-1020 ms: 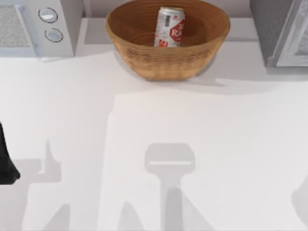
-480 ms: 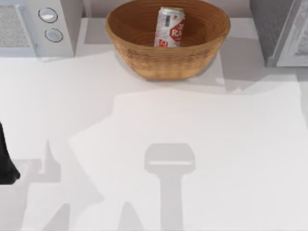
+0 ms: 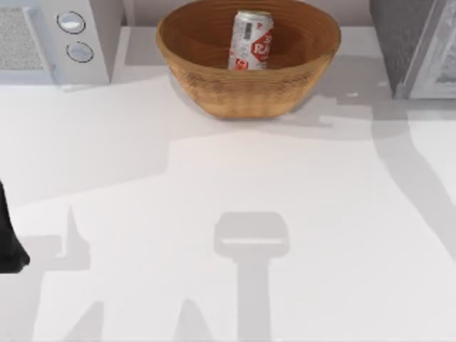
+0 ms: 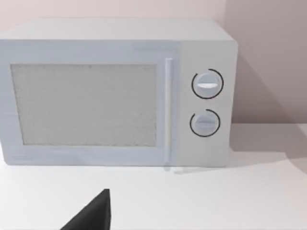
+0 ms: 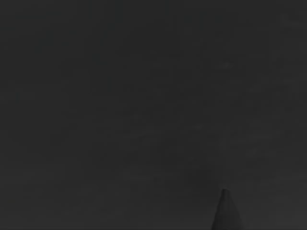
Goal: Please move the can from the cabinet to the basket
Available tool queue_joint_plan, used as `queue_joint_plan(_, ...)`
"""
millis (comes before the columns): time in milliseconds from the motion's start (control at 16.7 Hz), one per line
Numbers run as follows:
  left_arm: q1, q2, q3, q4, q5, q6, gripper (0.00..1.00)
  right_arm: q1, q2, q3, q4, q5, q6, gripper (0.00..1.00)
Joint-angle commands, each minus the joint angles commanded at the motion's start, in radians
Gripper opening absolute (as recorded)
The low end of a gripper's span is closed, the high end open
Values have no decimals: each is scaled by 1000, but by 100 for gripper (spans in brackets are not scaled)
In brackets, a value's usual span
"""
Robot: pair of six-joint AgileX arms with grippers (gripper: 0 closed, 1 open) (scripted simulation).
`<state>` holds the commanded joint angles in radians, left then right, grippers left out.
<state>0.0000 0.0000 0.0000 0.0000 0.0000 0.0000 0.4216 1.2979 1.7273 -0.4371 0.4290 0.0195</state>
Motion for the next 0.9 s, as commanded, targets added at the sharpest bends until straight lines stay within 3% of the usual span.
queue_joint_plan(420, 0, 0, 0, 0, 0, 0, 100, -6, -24, 8, -5, 40, -13, 100)
queue_joint_plan(900, 0, 0, 0, 0, 0, 0, 100, -87, 125, 111, 38, -41, -11, 100)
